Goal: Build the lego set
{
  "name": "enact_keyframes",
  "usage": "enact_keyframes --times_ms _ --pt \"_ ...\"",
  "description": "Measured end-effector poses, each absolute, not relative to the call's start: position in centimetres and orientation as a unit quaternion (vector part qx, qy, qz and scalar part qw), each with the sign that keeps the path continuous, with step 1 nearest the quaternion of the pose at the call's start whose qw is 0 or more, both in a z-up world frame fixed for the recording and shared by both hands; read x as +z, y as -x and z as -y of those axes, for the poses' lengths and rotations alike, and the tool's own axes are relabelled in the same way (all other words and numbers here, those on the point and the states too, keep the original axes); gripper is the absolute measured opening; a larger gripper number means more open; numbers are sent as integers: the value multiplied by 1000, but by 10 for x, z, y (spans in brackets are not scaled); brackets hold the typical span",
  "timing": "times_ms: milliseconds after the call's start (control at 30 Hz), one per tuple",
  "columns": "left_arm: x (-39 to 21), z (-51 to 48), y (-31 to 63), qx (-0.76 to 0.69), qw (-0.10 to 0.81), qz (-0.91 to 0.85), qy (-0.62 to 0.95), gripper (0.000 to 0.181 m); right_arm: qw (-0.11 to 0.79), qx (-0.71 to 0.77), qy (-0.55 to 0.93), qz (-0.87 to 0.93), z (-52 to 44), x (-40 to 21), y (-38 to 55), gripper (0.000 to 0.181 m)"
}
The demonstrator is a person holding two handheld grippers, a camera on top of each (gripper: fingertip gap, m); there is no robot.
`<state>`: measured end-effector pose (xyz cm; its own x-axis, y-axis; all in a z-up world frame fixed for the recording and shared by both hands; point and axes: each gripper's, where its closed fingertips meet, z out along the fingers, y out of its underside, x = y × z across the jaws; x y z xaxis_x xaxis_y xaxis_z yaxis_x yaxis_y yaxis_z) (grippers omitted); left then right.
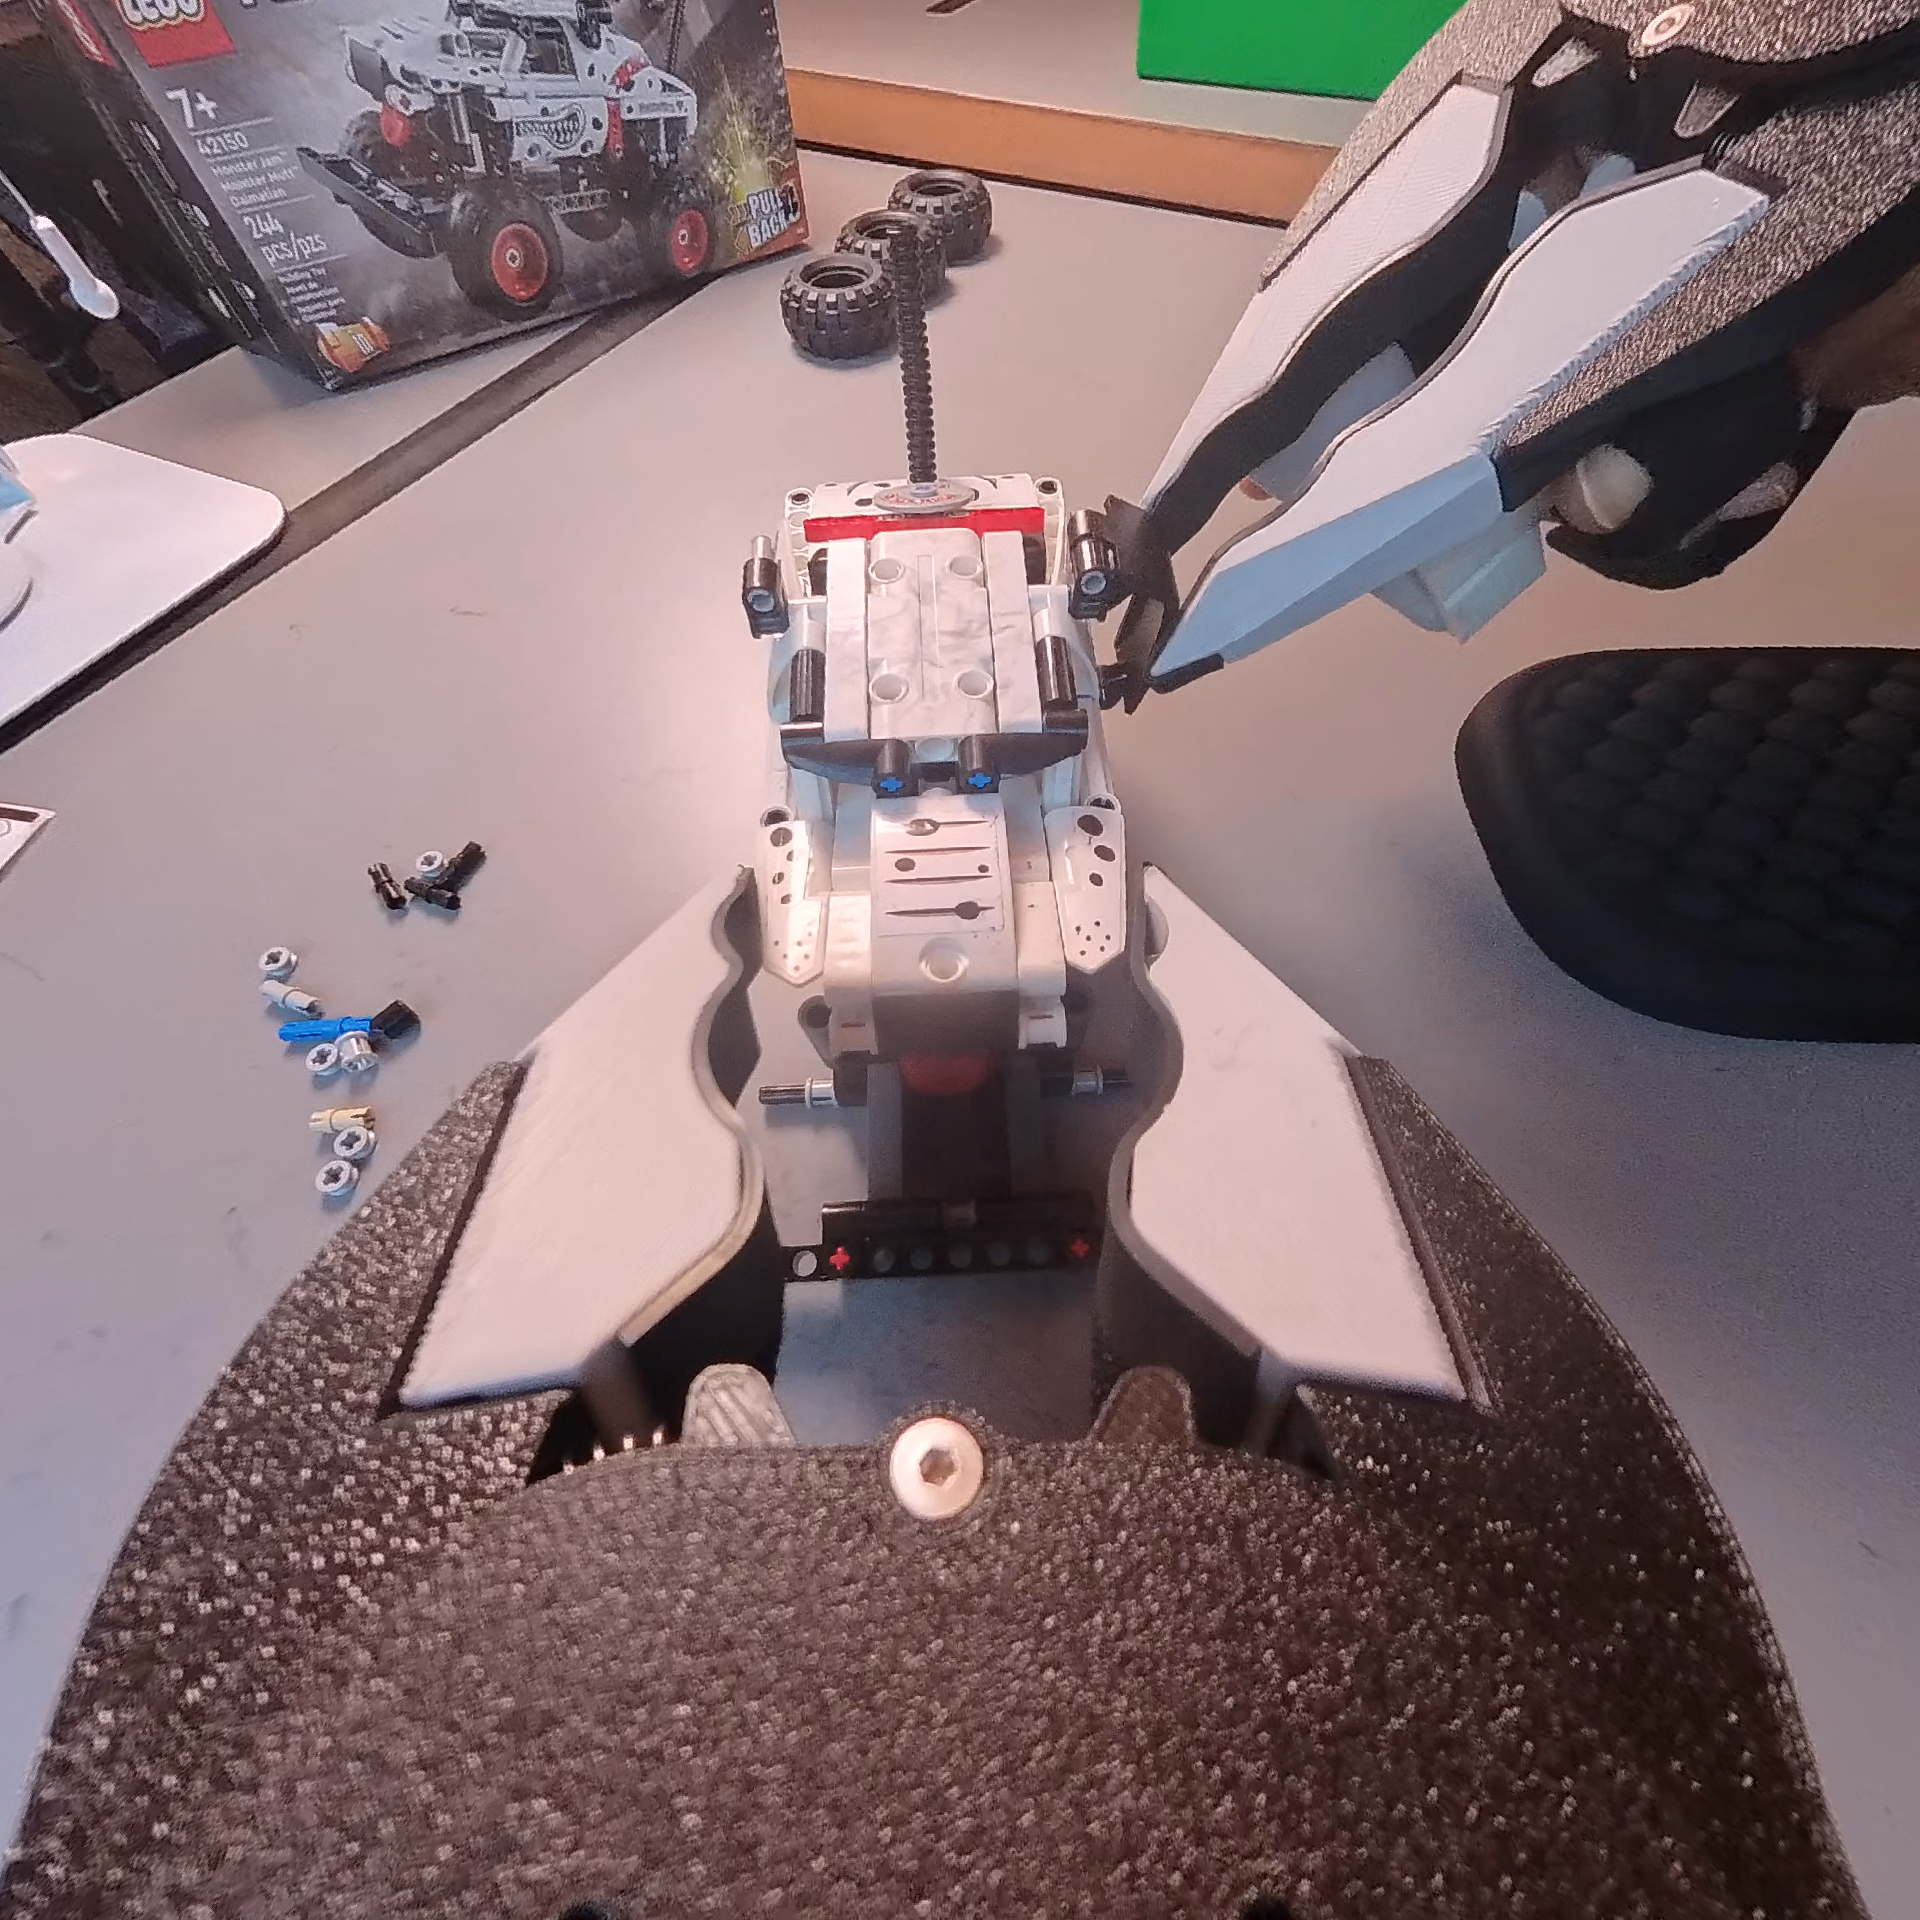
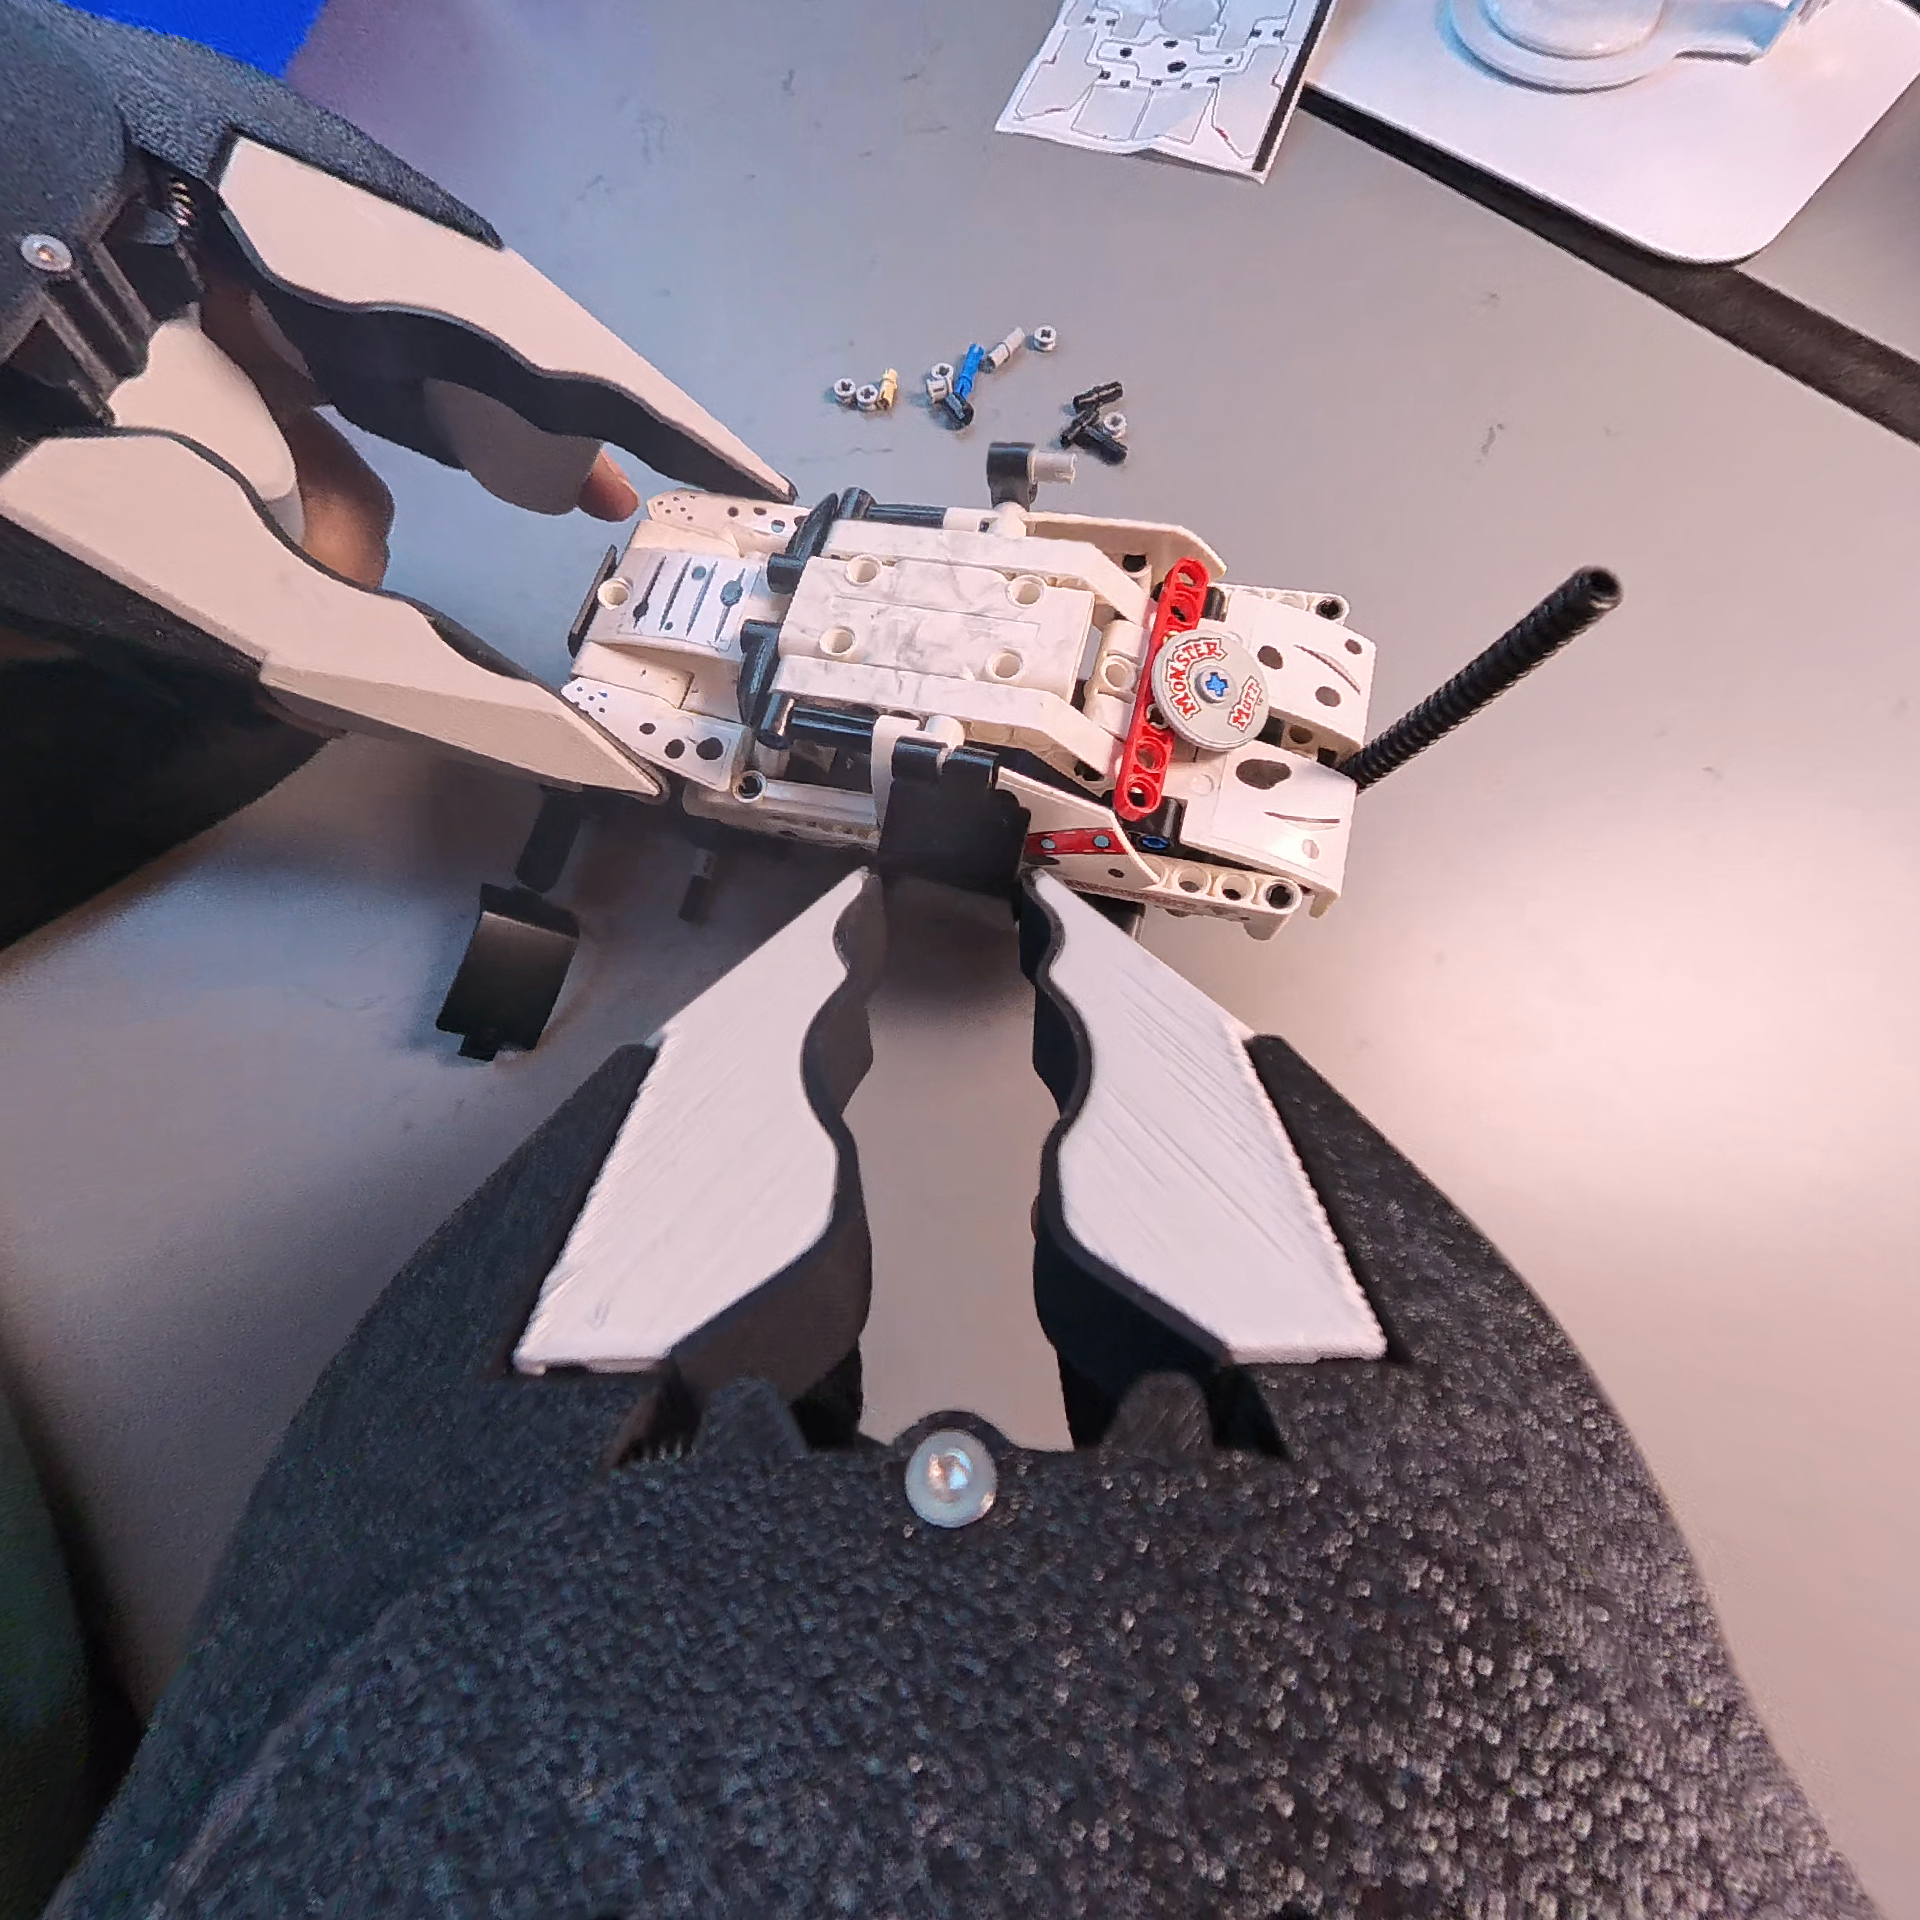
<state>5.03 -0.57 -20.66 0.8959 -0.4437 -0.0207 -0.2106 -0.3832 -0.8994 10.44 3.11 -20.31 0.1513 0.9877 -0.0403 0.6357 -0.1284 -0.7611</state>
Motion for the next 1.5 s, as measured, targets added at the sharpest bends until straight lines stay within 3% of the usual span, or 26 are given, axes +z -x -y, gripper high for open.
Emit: enact_keyframes --times_ms 233,533,967,1267,1500 --pt "-206 6 -50 -113 519 -199 823 68 359 288 677 574 -32 -191 -105 37" --pt "-207 10 -54 -96 520 -214 821 68 436 227 676 550 -38 -183 -94 26" --pt "-208 12 -56 -87 515 -224 823 68 470 147 588 642 -37 -182 -93 22" --pt "-208 11 -55 -85 518 -218 823 68 454 192 623 607 -38 -176 -94 27" --pt "-208 12 -56 -75 519 -221 822 67 437 169 634 615 -35 -180 -91 15"
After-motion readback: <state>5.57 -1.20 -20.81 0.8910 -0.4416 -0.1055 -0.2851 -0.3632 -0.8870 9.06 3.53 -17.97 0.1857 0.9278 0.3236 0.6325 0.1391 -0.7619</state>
